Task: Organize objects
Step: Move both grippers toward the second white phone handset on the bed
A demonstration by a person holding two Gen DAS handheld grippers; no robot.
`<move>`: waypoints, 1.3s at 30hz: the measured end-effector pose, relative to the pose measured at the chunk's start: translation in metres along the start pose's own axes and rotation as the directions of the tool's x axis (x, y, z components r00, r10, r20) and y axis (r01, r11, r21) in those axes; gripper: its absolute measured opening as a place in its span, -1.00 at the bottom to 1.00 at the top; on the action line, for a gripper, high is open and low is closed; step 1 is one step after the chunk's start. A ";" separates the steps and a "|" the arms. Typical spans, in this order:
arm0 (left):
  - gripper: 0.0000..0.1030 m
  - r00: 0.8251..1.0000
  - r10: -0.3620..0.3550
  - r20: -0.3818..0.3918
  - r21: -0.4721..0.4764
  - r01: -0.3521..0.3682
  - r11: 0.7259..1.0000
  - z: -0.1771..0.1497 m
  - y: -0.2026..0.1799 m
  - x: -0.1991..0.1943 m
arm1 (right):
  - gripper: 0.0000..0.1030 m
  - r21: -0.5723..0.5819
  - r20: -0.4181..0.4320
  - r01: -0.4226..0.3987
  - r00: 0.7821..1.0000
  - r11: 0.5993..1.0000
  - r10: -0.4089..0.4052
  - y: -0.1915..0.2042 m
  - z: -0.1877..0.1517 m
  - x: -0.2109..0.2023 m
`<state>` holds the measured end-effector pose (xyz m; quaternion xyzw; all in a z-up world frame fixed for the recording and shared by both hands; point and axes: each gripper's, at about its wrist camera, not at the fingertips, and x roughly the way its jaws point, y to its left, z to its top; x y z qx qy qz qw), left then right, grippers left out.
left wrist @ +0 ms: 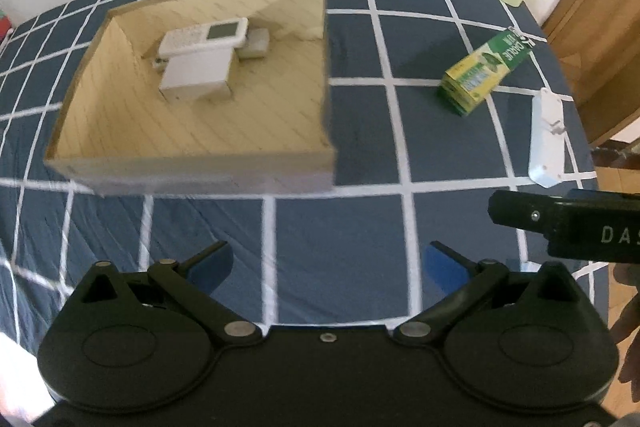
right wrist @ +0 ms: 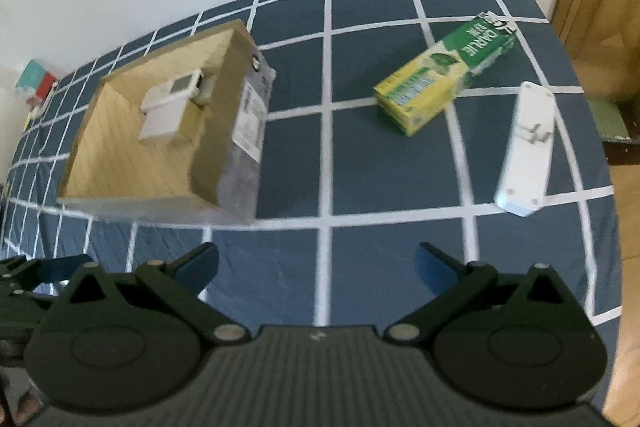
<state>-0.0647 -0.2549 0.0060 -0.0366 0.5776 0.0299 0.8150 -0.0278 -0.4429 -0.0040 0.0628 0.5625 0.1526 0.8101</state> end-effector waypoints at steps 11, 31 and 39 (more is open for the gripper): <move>1.00 0.997 0.068 -0.021 -0.076 -0.070 0.995 -0.045 -0.065 0.002 | 1.00 -0.092 -0.048 -0.006 0.999 0.996 0.002 -0.069 -0.021 -0.020; 1.00 0.994 0.099 -0.035 -0.187 -0.104 0.977 -0.129 -0.093 -0.005 | 1.00 -0.287 -0.126 -0.077 0.991 0.955 0.042 -0.105 -0.083 -0.049; 1.00 0.989 0.135 -0.056 -0.290 -0.145 0.946 -0.138 -0.102 0.005 | 1.00 -0.435 -0.223 -0.106 0.975 0.894 0.007 -0.107 -0.073 -0.020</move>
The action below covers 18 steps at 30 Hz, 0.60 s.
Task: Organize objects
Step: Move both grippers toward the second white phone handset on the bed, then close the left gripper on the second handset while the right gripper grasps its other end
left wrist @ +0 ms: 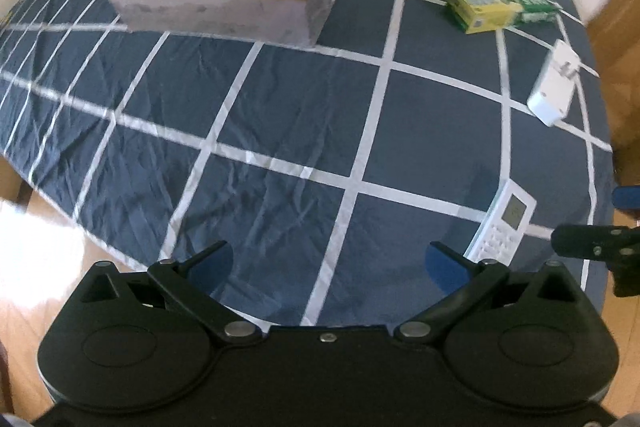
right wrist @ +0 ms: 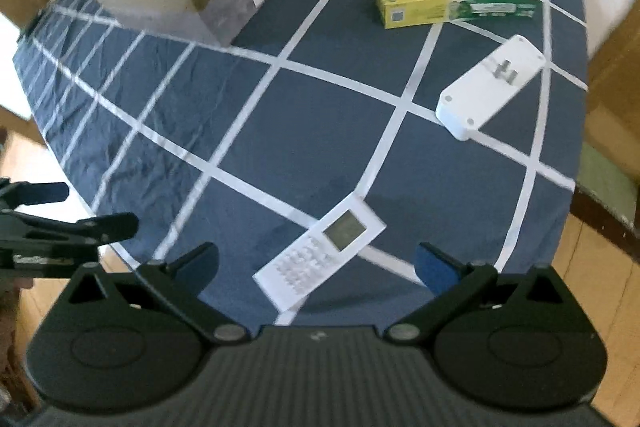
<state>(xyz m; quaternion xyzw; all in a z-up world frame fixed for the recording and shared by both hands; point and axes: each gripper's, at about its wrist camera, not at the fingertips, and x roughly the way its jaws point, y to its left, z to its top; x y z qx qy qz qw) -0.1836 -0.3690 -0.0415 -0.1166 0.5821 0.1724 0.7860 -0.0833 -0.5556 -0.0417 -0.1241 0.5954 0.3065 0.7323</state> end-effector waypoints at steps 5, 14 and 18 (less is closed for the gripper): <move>1.00 0.999 0.032 -0.034 -0.151 -0.037 0.988 -0.004 -0.008 0.015 | 1.00 -0.109 -0.081 -0.047 0.996 0.993 0.039 -0.014 0.025 0.033; 1.00 0.990 0.040 -0.132 -0.458 -0.097 0.884 -0.038 -0.032 0.043 | 1.00 -0.301 -0.208 -0.122 0.976 0.946 0.060 -0.017 0.045 0.078; 1.00 0.986 0.030 -0.162 -0.545 -0.115 0.830 -0.055 -0.044 0.051 | 1.00 -0.338 -0.233 -0.148 0.970 0.929 0.070 -0.019 0.045 0.086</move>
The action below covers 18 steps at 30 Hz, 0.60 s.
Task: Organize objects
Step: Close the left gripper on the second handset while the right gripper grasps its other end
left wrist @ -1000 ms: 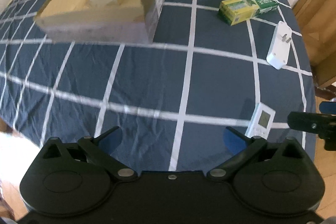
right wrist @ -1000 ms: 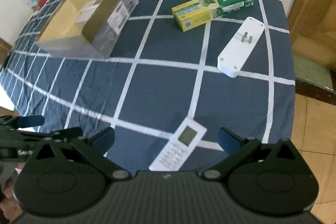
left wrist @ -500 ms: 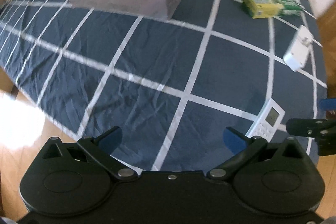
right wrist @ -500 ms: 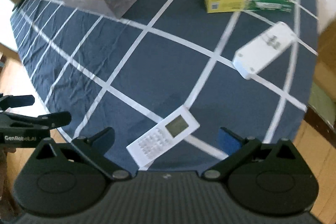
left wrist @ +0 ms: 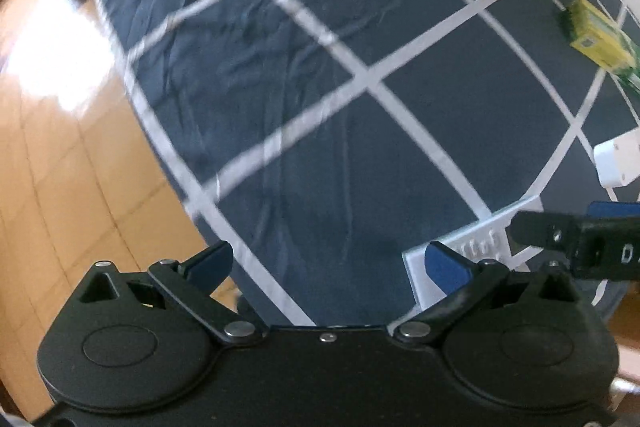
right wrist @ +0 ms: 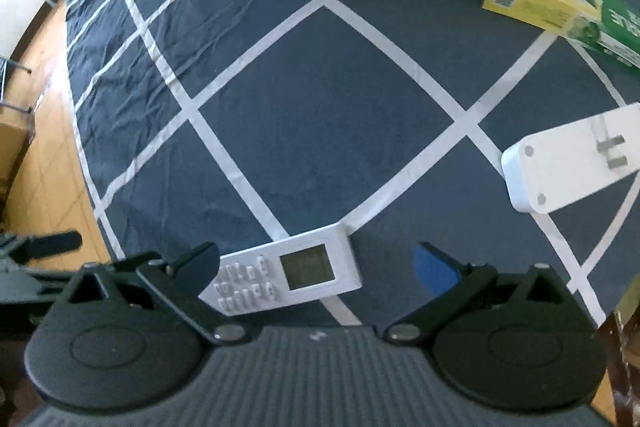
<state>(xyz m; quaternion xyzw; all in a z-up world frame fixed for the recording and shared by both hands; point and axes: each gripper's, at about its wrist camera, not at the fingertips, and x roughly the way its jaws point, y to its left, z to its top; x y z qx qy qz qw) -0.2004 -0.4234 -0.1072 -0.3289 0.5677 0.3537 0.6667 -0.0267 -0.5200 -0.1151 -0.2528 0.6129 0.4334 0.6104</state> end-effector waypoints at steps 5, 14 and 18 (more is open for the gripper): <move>1.00 1.000 -0.020 -0.021 -0.072 0.018 0.997 -0.015 -0.009 0.009 | 0.98 0.001 -0.018 -0.029 0.999 1.000 0.029 -0.007 0.001 0.008; 1.00 0.996 -0.089 -0.013 -0.161 0.085 0.983 -0.028 -0.024 0.017 | 0.78 -0.098 -0.055 -0.070 0.996 0.993 0.065 0.003 -0.001 0.016; 0.94 0.994 -0.107 -0.017 -0.193 0.101 0.976 -0.030 -0.029 0.024 | 0.61 -0.128 -0.064 -0.075 0.996 0.989 0.067 0.005 -0.001 0.019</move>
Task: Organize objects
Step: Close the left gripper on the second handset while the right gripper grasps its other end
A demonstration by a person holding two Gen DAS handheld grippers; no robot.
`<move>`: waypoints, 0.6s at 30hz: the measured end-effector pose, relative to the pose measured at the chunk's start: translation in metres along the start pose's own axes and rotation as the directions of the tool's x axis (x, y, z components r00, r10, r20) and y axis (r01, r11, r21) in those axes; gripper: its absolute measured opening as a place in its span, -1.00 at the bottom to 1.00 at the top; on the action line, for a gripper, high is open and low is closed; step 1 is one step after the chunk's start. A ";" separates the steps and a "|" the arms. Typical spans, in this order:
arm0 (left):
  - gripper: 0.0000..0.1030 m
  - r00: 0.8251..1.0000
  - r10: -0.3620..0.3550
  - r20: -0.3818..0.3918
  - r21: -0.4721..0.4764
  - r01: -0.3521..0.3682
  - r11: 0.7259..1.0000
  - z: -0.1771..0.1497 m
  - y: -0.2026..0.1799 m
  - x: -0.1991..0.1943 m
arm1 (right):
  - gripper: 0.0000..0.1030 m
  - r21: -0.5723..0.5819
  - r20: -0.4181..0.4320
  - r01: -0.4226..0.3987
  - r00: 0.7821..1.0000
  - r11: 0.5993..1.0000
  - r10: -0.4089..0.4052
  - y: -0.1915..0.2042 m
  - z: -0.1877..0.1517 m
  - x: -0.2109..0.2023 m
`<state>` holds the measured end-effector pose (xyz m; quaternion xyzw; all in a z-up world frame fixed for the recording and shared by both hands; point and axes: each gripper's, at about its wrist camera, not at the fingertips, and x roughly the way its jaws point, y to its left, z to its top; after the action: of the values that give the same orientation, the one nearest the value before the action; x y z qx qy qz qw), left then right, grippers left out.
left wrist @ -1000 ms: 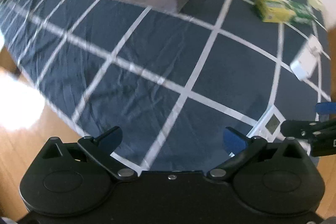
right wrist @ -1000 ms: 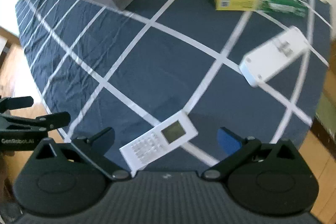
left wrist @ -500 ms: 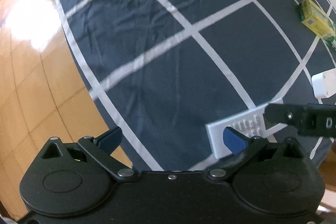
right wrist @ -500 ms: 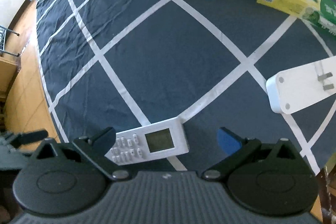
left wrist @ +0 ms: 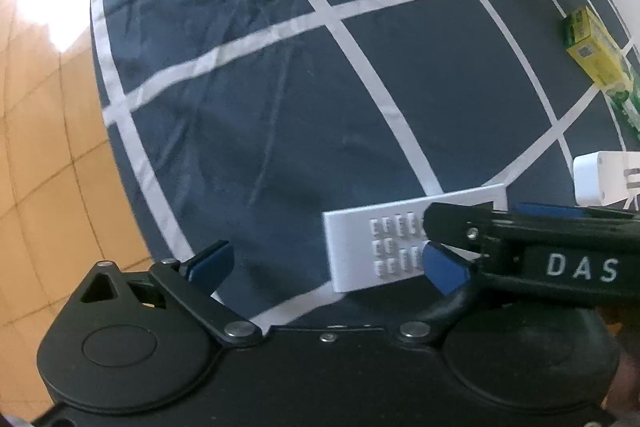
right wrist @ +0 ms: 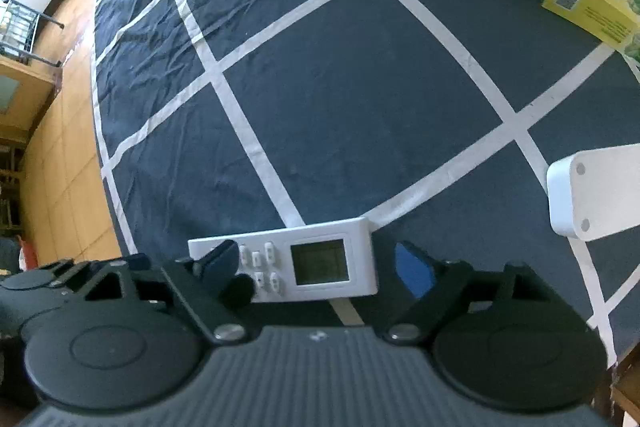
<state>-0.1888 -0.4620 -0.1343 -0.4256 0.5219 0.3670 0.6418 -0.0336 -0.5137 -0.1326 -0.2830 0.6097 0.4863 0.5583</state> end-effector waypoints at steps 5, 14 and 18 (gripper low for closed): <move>0.83 1.000 -0.020 0.007 -0.035 0.020 0.999 -0.002 -0.004 0.003 | 0.41 -0.053 -0.028 -0.006 1.000 0.999 0.005 0.003 0.003 0.005; 0.44 0.998 -0.063 0.008 -0.052 0.064 0.997 0.002 -0.009 0.001 | 0.39 -0.106 -0.051 -0.005 0.999 0.994 0.000 0.007 0.010 0.010; 0.18 0.995 -0.103 0.007 -0.054 0.103 0.993 0.004 -0.011 0.000 | 0.39 -0.124 -0.048 0.000 0.999 0.992 -0.006 0.008 0.013 0.010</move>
<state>-0.1775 -0.4620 -0.1327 -0.4684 0.4878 0.3484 0.6490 -0.0378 -0.4973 -0.1389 -0.3294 0.5913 0.5155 0.5256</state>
